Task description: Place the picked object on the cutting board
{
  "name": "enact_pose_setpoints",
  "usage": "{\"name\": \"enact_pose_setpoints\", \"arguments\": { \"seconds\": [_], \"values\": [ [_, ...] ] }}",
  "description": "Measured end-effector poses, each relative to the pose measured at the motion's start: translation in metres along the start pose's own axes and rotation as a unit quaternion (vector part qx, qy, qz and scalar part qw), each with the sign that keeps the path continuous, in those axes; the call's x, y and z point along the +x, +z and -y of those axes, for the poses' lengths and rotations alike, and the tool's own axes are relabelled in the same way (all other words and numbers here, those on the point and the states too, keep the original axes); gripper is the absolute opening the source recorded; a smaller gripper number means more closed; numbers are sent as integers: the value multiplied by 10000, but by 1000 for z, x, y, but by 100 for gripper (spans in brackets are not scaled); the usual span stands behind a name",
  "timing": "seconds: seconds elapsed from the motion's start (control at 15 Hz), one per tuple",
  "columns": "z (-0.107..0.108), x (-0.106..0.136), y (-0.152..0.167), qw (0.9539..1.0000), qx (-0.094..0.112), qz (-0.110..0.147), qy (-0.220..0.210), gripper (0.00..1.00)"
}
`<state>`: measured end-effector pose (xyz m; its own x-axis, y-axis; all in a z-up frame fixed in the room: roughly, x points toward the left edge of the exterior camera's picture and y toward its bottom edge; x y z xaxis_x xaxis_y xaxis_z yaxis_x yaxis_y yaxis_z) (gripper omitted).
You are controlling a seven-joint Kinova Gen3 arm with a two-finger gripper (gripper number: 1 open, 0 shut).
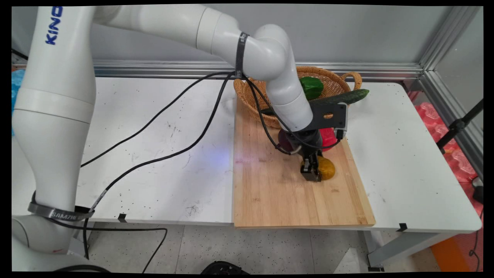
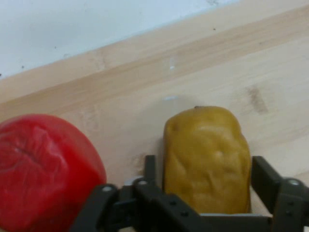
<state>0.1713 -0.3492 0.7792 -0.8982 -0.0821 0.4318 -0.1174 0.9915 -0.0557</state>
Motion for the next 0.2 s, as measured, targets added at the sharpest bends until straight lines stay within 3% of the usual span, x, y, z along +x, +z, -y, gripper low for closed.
{"name": "enact_pose_setpoints", "arguments": {
  "seconds": [0.2],
  "values": [
    [1,0,-1,9999,5,-70,102,100]
  ]
}}
